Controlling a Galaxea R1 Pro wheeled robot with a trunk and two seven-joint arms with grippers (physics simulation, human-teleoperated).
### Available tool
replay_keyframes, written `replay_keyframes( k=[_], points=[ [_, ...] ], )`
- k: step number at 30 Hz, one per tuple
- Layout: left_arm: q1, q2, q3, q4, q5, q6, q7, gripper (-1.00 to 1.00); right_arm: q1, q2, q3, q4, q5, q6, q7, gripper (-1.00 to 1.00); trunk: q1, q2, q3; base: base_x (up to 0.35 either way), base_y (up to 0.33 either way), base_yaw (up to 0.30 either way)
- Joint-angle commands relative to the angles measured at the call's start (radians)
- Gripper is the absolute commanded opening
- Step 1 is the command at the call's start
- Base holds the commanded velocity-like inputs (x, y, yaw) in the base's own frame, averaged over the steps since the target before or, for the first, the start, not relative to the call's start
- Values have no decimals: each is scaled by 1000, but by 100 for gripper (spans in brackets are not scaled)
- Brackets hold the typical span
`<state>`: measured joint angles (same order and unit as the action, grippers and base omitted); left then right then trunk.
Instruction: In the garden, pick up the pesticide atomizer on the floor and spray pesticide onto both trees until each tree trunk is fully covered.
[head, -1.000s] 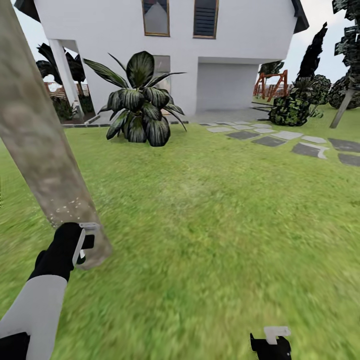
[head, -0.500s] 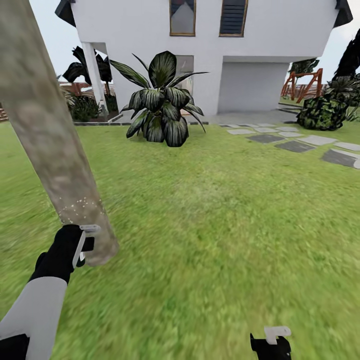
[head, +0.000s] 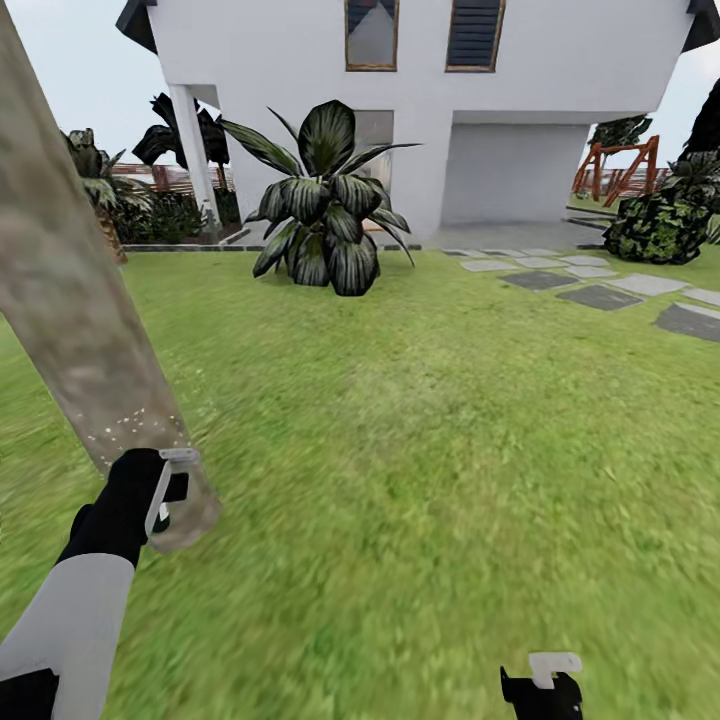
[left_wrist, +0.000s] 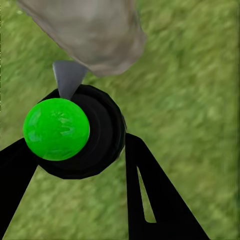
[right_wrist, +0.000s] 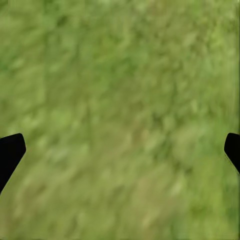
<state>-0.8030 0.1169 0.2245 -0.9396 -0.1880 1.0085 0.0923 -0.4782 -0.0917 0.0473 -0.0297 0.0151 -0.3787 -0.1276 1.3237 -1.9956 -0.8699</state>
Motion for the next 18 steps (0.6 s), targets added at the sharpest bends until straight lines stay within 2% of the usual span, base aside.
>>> replay_keyframes(
  k=[1, 7, 12, 18],
  points=[
    [-1, 0, 0, -1, -3, 4, 1, -100, 0, 0, 5, 1, 2, -2, -5, 100, 0, 0, -1, 238, -191, 218],
    [-1, 4, 7, 0, -3, 1, 1, -100, 0, 1, 5, 1, 2, -2, -5, 100, 0, 0, -1, 178, -228, 265],
    [3, 8, 11, 13, -4, -3, 3, -100, 0, 1, 5, 1, 2, -2, -5, 100, 0, 0, -1, 49, -269, 275],
    [55, 14, 15, 19, -4, -7, 7, -100, 0, 1, 5, 1, 1, -2, -5, 100, 0, 0, -1, 2, -276, 276]
  ],
)
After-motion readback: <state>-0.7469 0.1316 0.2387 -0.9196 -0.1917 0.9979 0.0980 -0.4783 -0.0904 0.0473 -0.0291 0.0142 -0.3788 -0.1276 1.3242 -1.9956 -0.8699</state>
